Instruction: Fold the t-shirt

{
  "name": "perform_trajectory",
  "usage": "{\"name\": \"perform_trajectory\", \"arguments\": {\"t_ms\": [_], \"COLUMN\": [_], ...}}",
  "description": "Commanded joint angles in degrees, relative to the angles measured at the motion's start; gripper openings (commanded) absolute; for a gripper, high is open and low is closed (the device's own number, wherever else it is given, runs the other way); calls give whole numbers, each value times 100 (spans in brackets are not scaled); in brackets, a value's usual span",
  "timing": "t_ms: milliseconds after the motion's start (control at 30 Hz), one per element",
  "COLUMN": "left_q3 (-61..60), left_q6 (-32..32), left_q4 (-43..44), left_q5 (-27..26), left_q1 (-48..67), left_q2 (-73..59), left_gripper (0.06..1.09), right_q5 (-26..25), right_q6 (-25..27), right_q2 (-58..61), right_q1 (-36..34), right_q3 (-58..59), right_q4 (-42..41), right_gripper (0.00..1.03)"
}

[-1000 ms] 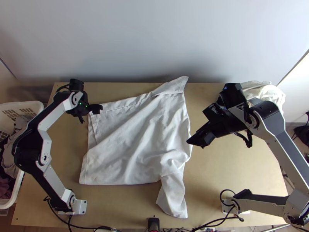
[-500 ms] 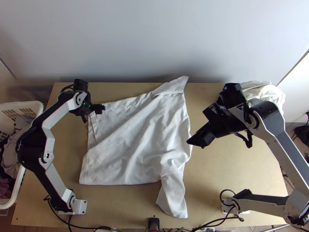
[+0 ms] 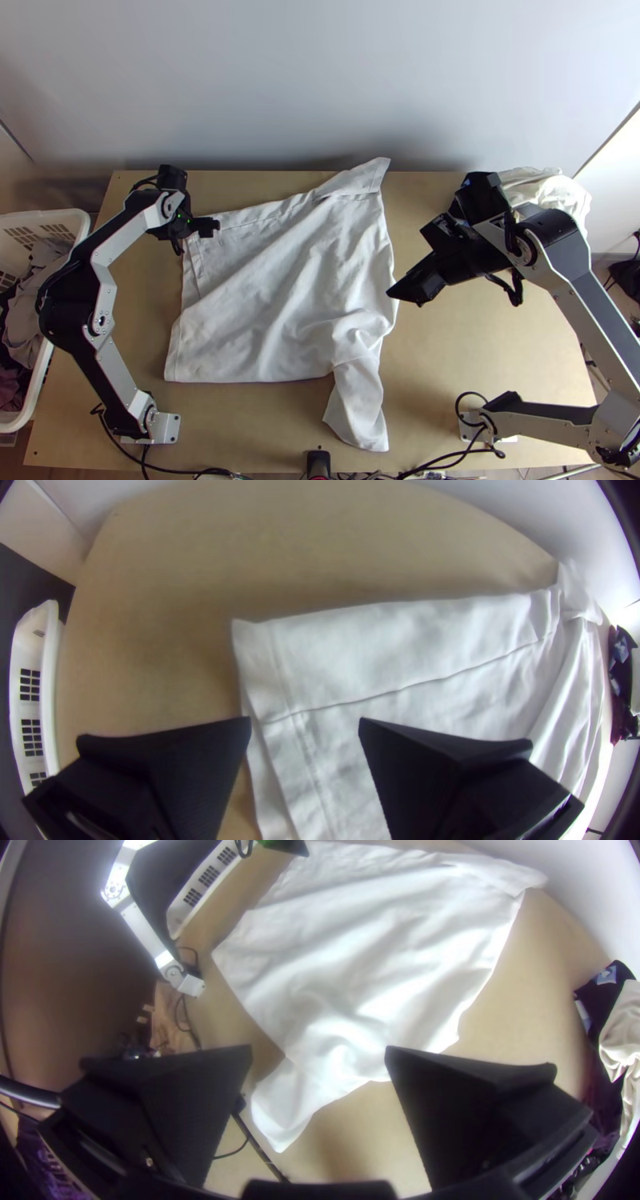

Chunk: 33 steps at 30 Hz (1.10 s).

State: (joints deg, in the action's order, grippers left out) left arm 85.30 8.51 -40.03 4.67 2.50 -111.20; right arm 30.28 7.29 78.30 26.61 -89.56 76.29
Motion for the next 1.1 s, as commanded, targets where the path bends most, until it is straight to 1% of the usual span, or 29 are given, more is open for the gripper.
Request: {"name": "perform_trajectory", "arguments": {"t_ms": [0,133,167,267,333,400,433,600,667,833,867,1067], "left_q3": [-4,13,13,22,31,48,48,57,66,75,66,66], "left_q6": [-8,-8,1,-8,-8,-16,-25,-43,-43,-43,-43,-43], "left_q4": [4,4,4,4,4,4,4,-5,-5,-14,-5,-22], "left_q5": [78,78,78,78,78,78,78,78,78,78,78,78], "left_q1": [-4,5,5,5,-4,-4,-4,-13,-13,-13,-22,-39], "left_q2": [-86,-157,-174,-218,-218,-236,-253,-280,-288,-324,-324,-368], "left_gripper": [86,85,83,83,80,79,77,74,72,71,69,69], "right_q5": [4,-5,-5,-5,-5,4,4,4,4,4,4,4], "right_q6": [1,1,1,1,1,1,1,-8,-8,-17,-26,-35], "right_q2": [1,-8,-8,-8,-8,1,1,1,1,1,1,1], "right_q1": [2,-7,-7,-16,-7,-7,-7,-7,-16,-16,-16,-16], "right_q3": [-18,-27,-18,0,0,-9,-18,0,0,0,0,-9], "right_q4": [0,0,0,0,0,0,0,0,0,0,0,0], "right_gripper": [92,92,92,92,92,92,92,92,92,92,92,92]}}
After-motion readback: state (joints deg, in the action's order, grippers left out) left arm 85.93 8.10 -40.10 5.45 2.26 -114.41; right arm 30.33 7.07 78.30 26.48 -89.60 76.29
